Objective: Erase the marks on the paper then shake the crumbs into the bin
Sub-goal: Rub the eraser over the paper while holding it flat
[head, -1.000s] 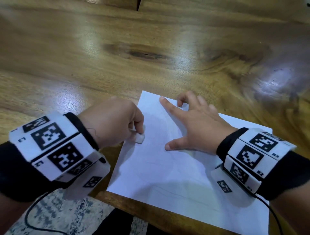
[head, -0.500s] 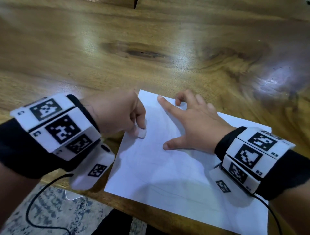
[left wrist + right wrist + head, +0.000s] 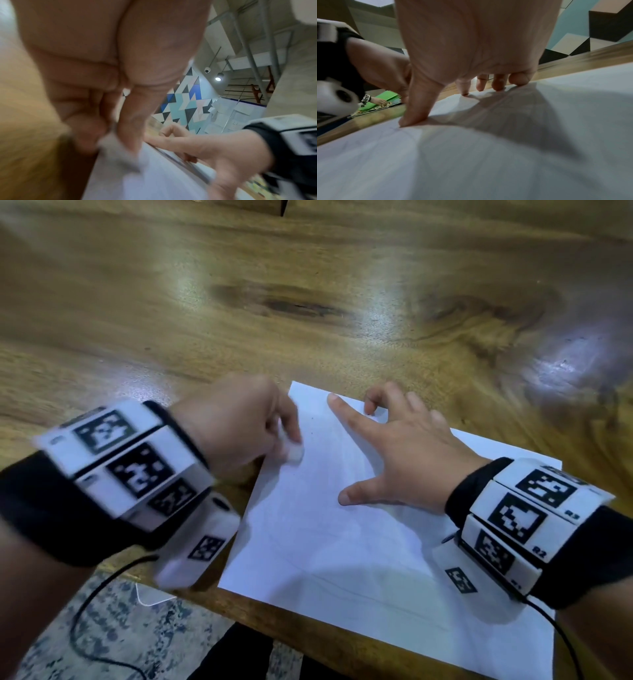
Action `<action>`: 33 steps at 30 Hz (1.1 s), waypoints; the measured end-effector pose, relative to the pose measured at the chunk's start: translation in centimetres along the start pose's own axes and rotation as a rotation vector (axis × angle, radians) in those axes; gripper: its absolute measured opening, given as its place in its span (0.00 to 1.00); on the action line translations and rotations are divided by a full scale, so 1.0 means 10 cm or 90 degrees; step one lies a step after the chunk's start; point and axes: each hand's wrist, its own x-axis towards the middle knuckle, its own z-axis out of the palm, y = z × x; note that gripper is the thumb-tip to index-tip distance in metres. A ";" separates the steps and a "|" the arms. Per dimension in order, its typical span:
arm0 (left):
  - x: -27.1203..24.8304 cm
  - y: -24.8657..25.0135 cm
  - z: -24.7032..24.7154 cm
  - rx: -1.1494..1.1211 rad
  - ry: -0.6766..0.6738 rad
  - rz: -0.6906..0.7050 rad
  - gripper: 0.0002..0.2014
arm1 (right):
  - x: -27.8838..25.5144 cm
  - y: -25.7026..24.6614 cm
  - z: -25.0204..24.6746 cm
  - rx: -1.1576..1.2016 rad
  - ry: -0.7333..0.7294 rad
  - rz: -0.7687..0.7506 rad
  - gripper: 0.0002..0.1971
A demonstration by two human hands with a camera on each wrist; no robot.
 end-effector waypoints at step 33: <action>-0.08 0.21 0.31 0.007 0.128 0.021 0.04 | 0.02 0.03 0.01 0.011 0.016 -0.033 0.54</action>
